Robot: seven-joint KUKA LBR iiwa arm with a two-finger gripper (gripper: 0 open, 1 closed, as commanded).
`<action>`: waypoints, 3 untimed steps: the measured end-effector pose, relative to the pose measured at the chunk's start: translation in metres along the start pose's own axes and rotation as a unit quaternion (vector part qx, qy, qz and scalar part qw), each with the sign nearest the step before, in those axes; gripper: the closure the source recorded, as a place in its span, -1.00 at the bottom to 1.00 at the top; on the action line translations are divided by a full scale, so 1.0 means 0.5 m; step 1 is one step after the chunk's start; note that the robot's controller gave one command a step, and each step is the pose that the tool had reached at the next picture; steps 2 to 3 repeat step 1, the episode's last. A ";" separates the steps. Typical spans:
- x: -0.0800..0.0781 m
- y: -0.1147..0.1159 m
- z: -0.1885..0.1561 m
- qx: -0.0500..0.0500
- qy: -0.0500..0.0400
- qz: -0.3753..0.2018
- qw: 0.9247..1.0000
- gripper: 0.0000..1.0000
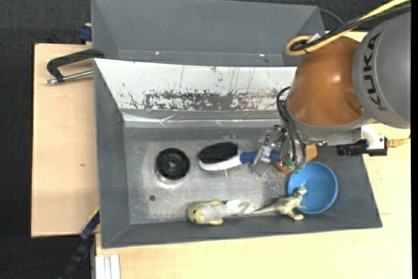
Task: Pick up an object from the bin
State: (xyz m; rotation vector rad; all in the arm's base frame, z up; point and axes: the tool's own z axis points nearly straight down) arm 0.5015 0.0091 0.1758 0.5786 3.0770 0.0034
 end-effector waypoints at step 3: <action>0.017 0.005 -0.393 -0.001 -0.001 -0.020 1.000 1.00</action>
Offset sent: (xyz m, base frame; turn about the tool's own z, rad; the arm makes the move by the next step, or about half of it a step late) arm -0.0106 0.0044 0.1912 -0.0370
